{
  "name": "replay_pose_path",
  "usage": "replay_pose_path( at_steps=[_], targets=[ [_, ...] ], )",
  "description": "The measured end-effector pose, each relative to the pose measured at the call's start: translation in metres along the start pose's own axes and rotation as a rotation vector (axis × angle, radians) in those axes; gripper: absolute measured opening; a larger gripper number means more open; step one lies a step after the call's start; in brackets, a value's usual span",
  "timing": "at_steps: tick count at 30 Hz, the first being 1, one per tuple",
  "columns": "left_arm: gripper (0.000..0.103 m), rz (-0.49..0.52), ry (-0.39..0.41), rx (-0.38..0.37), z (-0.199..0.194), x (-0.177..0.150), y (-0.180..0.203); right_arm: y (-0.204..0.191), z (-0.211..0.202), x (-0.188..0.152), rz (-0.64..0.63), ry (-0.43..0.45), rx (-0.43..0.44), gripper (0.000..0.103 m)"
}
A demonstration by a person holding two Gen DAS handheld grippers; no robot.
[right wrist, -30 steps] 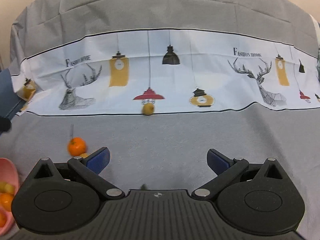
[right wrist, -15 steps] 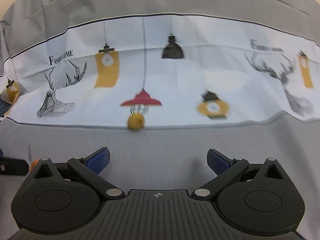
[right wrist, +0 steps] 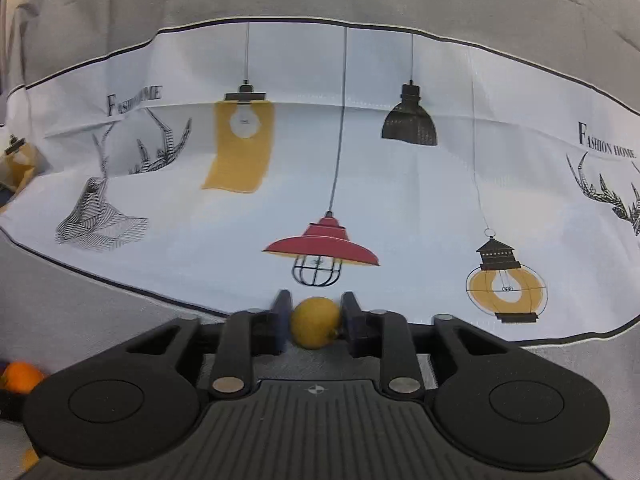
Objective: Organize fruits
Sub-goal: 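Grasp the stemmed orange with the left gripper while the right gripper grasps a yellow pear, then carry the orange and pear over the pink plate and open both grippers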
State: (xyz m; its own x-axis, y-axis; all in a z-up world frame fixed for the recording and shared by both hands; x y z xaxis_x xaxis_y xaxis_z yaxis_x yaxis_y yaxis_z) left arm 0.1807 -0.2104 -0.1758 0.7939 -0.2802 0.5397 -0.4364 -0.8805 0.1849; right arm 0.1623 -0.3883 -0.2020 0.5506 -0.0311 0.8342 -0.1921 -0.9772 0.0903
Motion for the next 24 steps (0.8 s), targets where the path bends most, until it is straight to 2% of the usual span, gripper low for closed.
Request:
replay_pose_path(
  at_steps=[2, 5, 12, 18, 24],
  targets=[
    [0.039, 0.053, 0.045, 0.021, -0.013, -0.002, 0.007, 0.001, -0.013, 0.002, 0.016, 0.024, -0.002, 0.027],
    [0.039, 0.056, 0.054, 0.011, -0.031, -0.004, 0.012, -0.002, -0.033, 0.004, -0.001, 0.045, -0.005, 0.027],
    [0.039, 0.067, 0.083, 0.040, -0.084, -0.016, 0.014, -0.019, -0.104, 0.015, 0.031, 0.090, 0.037, 0.027],
    [0.039, 0.033, 0.081, 0.104, -0.138, -0.042, -0.007, -0.052, -0.172, 0.006, 0.110, 0.078, 0.075, 0.027],
    [0.039, -0.025, 0.071, 0.157, -0.204, -0.085, -0.041, -0.104, -0.251, -0.009, 0.147, 0.070, 0.120, 0.027]
  ],
)
Point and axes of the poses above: each gripper's, at about its wrist camera, not at the fingertips, and z roughly the way its jaws point, y to its right, x to its top, the point moved 3 cm from there along z, roughly the way its jaws point, and after that the axes turned 12 degrees about -z, right-handed, at the moved point
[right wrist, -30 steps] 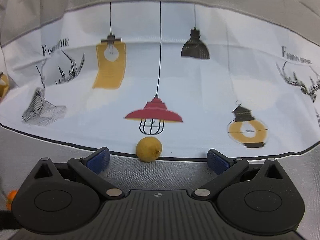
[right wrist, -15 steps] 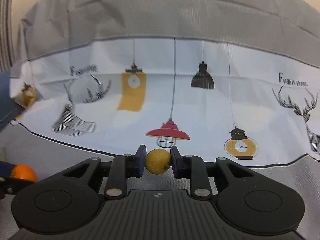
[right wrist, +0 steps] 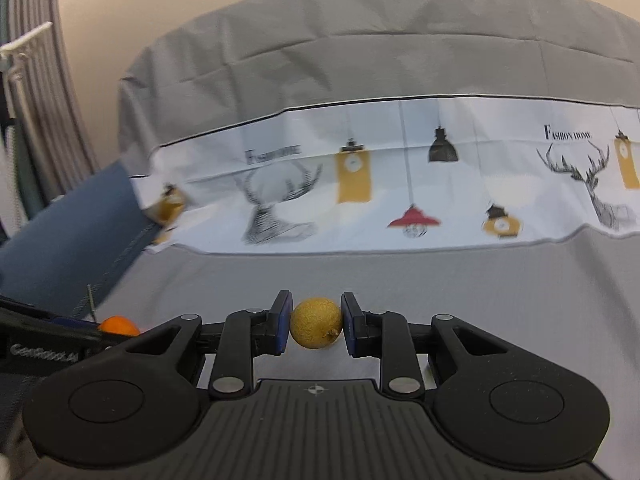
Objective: Organize fruits
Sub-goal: 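Carry the orange and pear over the pink plate and open both grippers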
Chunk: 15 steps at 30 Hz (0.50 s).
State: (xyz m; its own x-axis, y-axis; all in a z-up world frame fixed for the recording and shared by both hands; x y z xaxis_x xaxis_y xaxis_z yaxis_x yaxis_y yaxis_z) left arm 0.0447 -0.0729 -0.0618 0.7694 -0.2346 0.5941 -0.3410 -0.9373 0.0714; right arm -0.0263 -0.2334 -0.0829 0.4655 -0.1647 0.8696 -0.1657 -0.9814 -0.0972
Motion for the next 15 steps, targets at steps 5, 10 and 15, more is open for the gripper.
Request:
replay_pose_path(
  at_steps=[5, 10, 15],
  targets=[
    [0.039, -0.045, 0.019, 0.046, -0.060, -0.033, -0.038, -0.044, -0.061, -0.012, 0.003, -0.012, 0.046, 0.027],
    [0.039, -0.084, 0.041, 0.070, -0.112, -0.060, -0.066, -0.077, -0.117, -0.018, -0.038, 0.000, 0.093, 0.027],
    [0.039, -0.104, 0.053, 0.086, -0.140, -0.081, -0.084, -0.101, -0.148, -0.022, -0.085, 0.017, 0.122, 0.027]
  ],
)
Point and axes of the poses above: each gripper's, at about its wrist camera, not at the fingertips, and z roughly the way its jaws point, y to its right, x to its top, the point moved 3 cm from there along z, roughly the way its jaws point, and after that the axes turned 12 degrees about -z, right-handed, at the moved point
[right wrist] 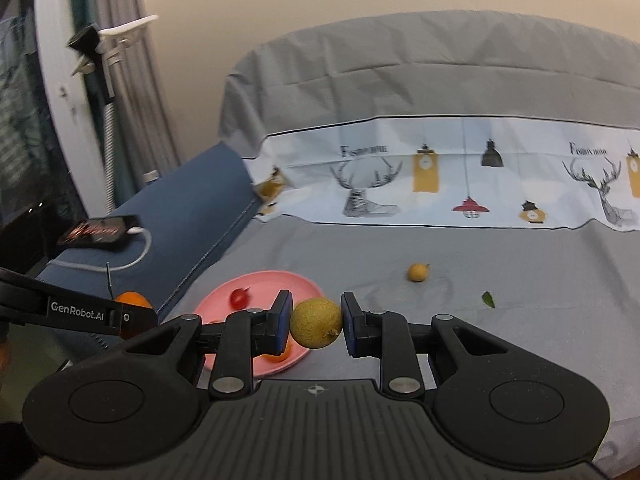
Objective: Organize fruits
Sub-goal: 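Carry the orange and pear over the pink plate and open both grippers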
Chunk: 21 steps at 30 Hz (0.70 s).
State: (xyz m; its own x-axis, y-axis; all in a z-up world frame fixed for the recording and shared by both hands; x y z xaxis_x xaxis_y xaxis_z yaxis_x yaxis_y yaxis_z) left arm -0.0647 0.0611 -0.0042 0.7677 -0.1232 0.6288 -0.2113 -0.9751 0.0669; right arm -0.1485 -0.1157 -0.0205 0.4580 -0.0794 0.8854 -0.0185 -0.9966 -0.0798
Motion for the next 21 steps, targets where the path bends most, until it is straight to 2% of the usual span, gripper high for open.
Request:
replay_pose_path(
  at_steps=[8, 21],
  targets=[
    [0.039, -0.021, -0.027, 0.030, 0.011, 0.001, -0.022, -0.022, 0.013, 0.006, -0.036, -0.022, 0.032, 0.027],
    [0.039, -0.032, -0.066, 0.070, 0.080, 0.030, -0.041, -0.030, 0.092, 0.008, -0.086, -0.077, 0.078, 0.027]
  ],
)
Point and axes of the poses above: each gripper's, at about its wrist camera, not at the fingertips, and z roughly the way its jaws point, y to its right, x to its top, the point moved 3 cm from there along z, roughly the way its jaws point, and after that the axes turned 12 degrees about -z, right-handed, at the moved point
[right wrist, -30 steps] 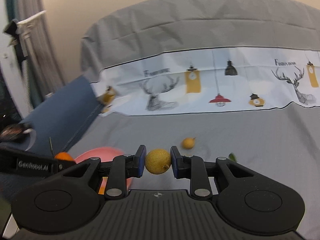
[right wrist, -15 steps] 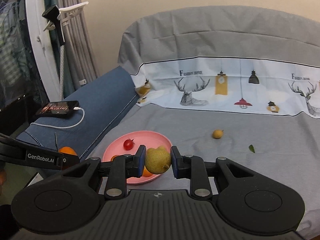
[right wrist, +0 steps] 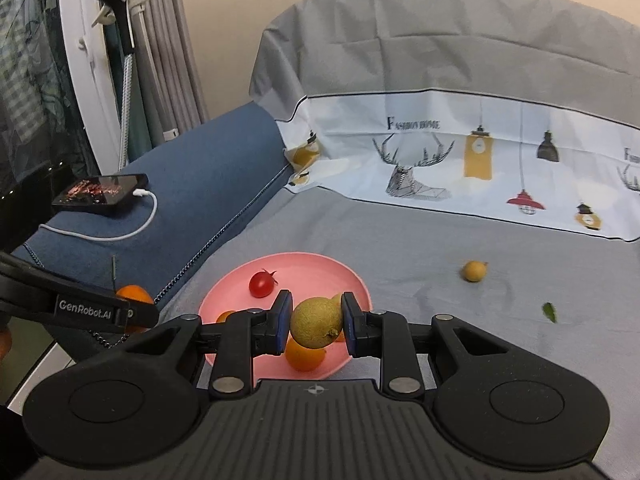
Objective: Organize fruits
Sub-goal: 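Carry the orange and pear over the pink plate and open both grippers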
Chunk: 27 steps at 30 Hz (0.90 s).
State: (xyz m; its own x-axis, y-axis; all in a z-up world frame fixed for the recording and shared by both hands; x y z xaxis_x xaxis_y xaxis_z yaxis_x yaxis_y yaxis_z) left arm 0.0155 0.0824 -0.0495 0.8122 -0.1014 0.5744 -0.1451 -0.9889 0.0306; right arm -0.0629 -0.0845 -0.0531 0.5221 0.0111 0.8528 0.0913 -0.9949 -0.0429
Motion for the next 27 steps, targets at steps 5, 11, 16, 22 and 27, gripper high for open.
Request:
replay_pose_path(
  at_steps=[5, 11, 16, 22, 27],
  targets=[
    [0.039, -0.001, -0.015, 0.001, 0.027, 0.010, 0.003, -0.001, 0.028, 0.001, -0.020, -0.019, 0.007, 0.027],
    [0.039, 0.016, -0.027, 0.008, 0.058, 0.021, 0.008, 0.005, 0.063, -0.002, -0.033, -0.055, 0.006, 0.027],
    [0.039, 0.020, -0.036, 0.007, 0.079, 0.028, 0.010, 0.007, 0.088, -0.002, -0.045, -0.068, 0.017, 0.027],
    [0.039, 0.025, -0.038, 0.013, 0.098, 0.036, 0.010, 0.007, 0.110, 0.001, -0.048, -0.065, 0.031, 0.027],
    [0.039, 0.023, -0.041, 0.015, 0.108, 0.040, 0.009, 0.007, 0.120, 0.001, -0.039, -0.063, 0.039, 0.028]
  ],
)
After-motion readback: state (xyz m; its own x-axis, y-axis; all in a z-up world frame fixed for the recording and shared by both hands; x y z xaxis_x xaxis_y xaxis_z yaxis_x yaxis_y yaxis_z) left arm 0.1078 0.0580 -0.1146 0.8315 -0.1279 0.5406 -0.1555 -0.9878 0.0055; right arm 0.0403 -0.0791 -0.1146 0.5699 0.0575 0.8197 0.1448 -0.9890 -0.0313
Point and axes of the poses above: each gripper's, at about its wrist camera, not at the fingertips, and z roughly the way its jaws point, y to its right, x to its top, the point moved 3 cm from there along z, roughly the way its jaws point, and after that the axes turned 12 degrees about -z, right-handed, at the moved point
